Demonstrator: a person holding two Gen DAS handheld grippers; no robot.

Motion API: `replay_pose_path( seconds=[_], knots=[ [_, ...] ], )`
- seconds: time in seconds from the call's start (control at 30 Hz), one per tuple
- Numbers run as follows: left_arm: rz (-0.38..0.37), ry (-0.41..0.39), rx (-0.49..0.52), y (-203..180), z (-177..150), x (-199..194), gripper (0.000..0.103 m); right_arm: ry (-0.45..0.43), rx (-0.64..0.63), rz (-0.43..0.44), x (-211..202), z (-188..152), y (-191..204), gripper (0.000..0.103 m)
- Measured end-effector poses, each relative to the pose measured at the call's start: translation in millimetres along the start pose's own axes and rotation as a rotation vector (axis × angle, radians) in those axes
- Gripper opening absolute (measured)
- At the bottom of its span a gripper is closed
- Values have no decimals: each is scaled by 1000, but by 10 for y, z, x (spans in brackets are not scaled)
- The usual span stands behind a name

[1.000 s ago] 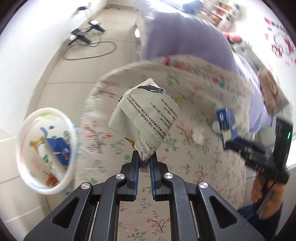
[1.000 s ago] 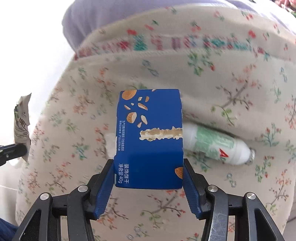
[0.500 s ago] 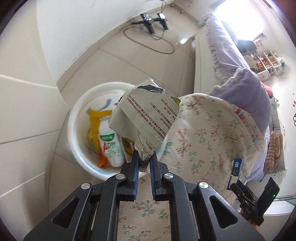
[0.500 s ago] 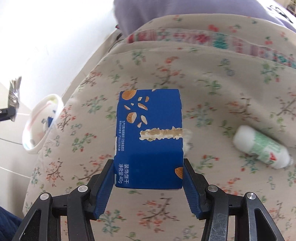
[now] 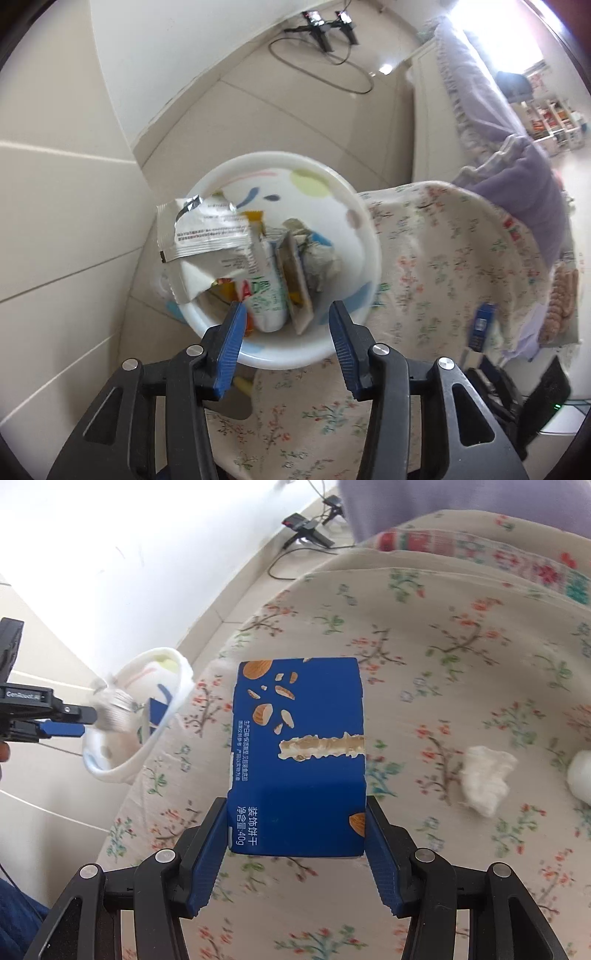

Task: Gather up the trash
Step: 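Drop the crumpled paper into the white bucket while the right tool drops the biscuit box in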

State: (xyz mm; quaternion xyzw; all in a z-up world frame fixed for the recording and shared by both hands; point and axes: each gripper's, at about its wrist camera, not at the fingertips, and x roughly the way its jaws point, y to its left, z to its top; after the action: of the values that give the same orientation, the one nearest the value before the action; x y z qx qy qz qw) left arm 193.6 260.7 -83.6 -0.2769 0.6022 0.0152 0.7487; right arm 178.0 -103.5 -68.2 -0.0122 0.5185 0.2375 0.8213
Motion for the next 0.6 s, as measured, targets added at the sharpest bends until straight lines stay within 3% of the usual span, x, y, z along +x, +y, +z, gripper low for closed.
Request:
replay_pose_path(
  seconds=[0.13,0.33,0.6],
  knots=[
    [-48,-56,-38,71,17,-254,49,-7,-8,-4,115,39,153,60],
    [-83,-158,-193,484,92,-563,49,-29,-22,60,314,175,591,60],
    [-121,-198,-178,509,73,-744,49,-2,-154,146,831,438,1566,60]
  ],
)
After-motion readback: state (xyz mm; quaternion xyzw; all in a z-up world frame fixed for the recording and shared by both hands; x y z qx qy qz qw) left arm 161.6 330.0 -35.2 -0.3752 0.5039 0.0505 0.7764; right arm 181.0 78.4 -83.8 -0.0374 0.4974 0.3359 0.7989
